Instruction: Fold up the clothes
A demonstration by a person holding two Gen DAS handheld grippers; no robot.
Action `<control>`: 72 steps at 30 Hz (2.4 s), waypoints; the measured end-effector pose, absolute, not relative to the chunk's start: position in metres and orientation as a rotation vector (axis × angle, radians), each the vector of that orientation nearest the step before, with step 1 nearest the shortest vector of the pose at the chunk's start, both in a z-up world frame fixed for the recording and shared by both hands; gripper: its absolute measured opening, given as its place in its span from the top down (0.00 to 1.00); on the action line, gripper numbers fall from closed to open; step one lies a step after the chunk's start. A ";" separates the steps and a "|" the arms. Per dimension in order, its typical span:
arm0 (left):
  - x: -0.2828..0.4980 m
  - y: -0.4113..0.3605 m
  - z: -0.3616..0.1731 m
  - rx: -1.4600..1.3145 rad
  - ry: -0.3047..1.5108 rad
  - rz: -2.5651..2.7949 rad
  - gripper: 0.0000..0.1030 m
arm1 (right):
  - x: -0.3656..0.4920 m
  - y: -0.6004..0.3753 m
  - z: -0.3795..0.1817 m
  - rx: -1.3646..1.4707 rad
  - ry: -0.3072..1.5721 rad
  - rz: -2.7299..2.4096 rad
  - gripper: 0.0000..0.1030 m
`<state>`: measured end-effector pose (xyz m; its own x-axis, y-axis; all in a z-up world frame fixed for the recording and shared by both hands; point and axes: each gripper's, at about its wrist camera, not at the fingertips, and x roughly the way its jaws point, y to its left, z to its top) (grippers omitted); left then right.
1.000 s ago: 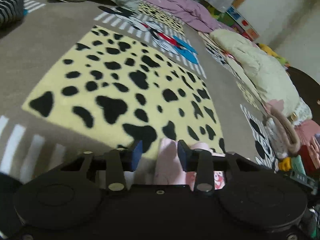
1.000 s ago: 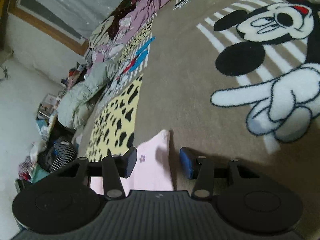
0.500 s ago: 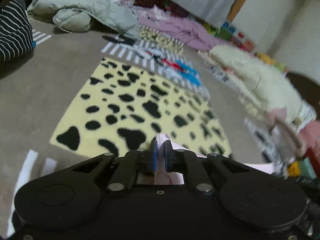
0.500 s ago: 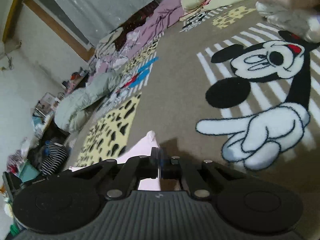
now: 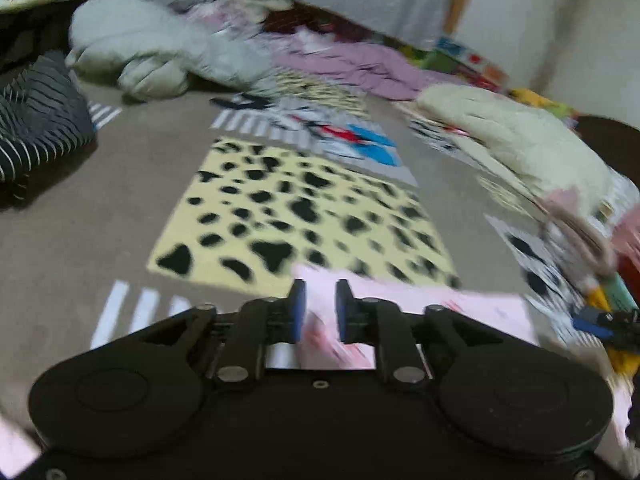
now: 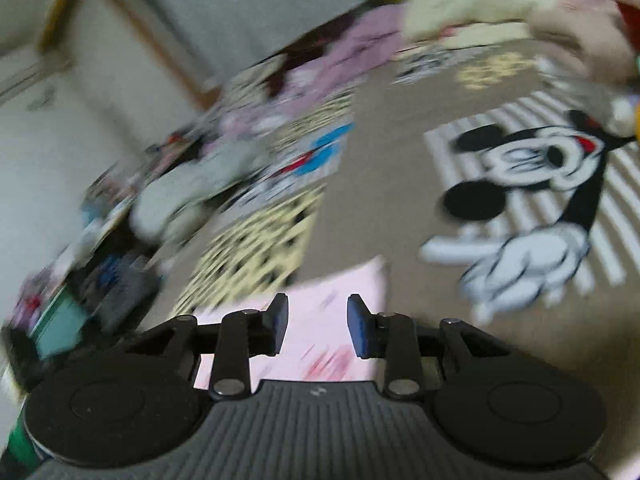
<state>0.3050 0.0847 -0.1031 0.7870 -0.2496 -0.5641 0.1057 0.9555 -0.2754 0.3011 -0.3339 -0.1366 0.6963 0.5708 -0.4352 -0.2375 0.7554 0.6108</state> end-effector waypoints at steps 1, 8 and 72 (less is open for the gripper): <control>0.288 0.076 -0.102 -0.223 0.634 -0.213 0.72 | 0.283 -0.331 -0.138 0.556 0.653 0.510 0.66; 0.167 0.025 -0.118 -0.313 0.656 -0.363 0.59 | 0.160 -0.351 -0.165 0.650 0.631 0.404 0.67; 0.078 -0.180 -0.181 0.462 0.559 -0.598 0.85 | 0.179 -0.548 -0.172 0.561 0.545 0.055 0.93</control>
